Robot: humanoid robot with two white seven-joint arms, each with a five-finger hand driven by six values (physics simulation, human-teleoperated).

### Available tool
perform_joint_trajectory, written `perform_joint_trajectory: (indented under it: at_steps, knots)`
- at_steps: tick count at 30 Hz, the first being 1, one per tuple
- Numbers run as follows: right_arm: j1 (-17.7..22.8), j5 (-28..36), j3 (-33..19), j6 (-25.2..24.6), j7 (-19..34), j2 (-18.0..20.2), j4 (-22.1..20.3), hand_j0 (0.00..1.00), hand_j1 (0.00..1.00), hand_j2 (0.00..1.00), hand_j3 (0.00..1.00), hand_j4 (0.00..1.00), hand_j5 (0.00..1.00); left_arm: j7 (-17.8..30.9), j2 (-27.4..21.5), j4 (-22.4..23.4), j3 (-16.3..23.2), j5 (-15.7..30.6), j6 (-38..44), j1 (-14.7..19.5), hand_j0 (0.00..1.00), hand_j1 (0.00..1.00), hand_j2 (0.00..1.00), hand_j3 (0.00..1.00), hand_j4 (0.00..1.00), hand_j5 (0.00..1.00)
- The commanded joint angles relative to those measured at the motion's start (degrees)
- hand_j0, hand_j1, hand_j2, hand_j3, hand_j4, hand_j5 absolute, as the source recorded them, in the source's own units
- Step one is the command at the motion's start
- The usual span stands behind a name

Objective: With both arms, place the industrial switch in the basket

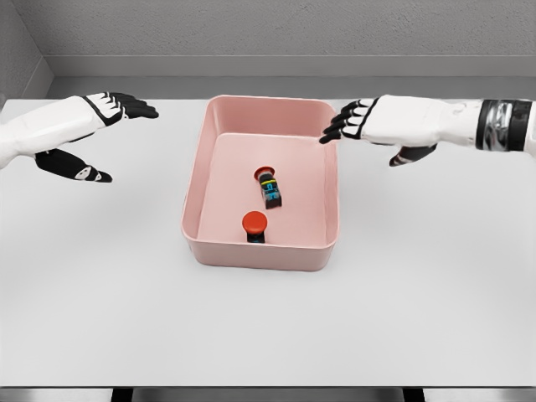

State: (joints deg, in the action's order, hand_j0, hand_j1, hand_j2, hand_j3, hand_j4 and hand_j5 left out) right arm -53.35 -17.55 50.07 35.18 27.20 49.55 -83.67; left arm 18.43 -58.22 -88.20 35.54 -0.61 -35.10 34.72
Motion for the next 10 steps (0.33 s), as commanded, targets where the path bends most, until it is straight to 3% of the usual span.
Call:
perform_joint_trajectory:
  at_steps: [1,5,10]
  knots:
    - [0.09,0.59,-3.22,-0.18,-0.13,3.71,2.11,1.0,1.0,1.0,1.0,1.0,1.0,0.03,-0.14,0.3,-0.03,0.43,0.1,0.0,1.0,1.0,1.0,1.0,1.0,1.0]
    - [3.25,3.05,-3.31,-0.18,-0.22,7.05,6.15,1.0,1.0,1.0,1.0,1.0,1.0,0.03,-0.14,1.01,-0.12,0.79,0.1,-0.18,1.0,1.0,1.0,1.0,1.0,1.0]
    - [4.57,4.72,-3.31,-0.18,-0.22,7.66,9.31,1.0,1.0,1.0,1.0,1.0,1.0,0.03,-0.23,0.92,-0.65,0.87,0.1,-0.27,1.0,1.0,1.0,1.0,1.0,1.0]
